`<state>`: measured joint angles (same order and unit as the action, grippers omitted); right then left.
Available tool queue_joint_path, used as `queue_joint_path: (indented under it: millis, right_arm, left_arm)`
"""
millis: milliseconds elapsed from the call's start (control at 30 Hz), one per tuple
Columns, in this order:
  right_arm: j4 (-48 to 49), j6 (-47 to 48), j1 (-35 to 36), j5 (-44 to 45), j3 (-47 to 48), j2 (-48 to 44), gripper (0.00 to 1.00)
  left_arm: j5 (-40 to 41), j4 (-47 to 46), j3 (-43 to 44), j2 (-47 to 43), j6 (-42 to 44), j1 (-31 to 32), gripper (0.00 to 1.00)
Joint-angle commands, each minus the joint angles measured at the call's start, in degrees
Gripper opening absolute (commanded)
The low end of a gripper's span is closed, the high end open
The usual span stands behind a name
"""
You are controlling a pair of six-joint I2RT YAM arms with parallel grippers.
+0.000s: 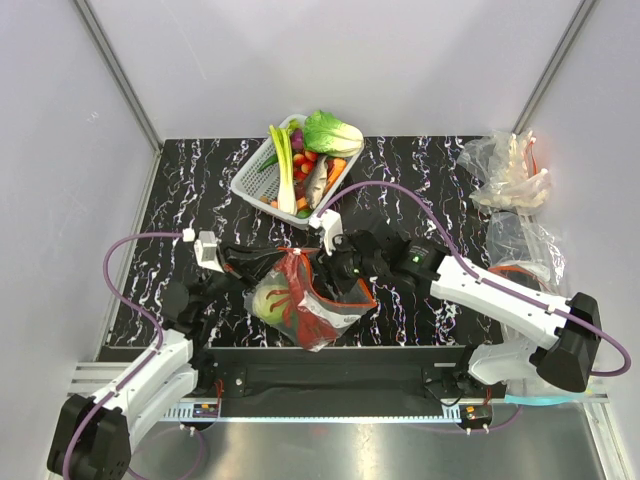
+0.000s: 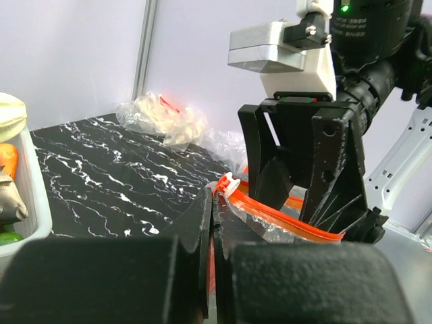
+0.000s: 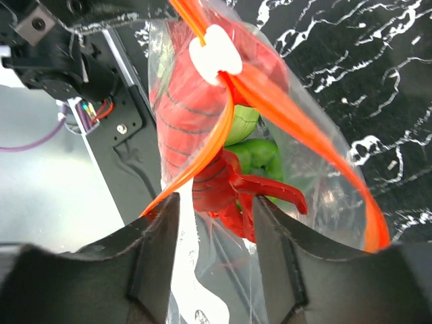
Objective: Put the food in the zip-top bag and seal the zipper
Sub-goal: Adjust the fake lobster in the zipper food storage bag.
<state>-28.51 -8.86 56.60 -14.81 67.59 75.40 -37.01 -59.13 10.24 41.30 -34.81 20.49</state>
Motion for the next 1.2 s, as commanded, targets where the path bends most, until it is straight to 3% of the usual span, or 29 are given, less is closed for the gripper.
queue_joint_path:
  millis: [0, 200, 300, 400, 533, 833, 1167]
  right_arm:
    - [9.2, -1.9, 0.0, -2.4, -1.4, 0.2, 0.52]
    - [10.0, -1.9, 0.0, -0.1, -2.6, -0.9, 0.31]
    - [9.7, -2.0, -0.1, 3.5, -3.1, -3.2, 0.29]
    - [8.0, -2.7, -0.1, 5.8, -2.8, -3.2, 0.25]
    - [9.1, -3.3, -0.1, 2.1, -3.2, -0.3, 0.24]
    - [21.6, -6.7, 0.1, -6.6, -6.9, 3.6, 0.27]
    - [27.7, -7.0, 3.9, -7.3, -5.5, 8.8, 0.38]
  left_arm:
    - [1.1, -8.5, -0.6, -0.8, -0.9, -0.1, 0.00]
    - [3.3, -3.9, -0.4, -3.7, 0.4, -0.1, 0.00]
    - [3.5, 0.9, 0.4, -4.3, 1.9, 0.0, 0.00]
    - [3.5, -0.2, 0.5, -3.4, 1.9, -0.1, 0.00]
    - [3.4, -1.9, 0.1, -2.3, 0.8, -0.1, 0.00]
    - [3.8, -1.2, -0.9, -4.0, -0.4, 0.0, 0.00]
    - [7.4, 4.3, -3.3, -10.0, -1.8, -0.1, 0.00]
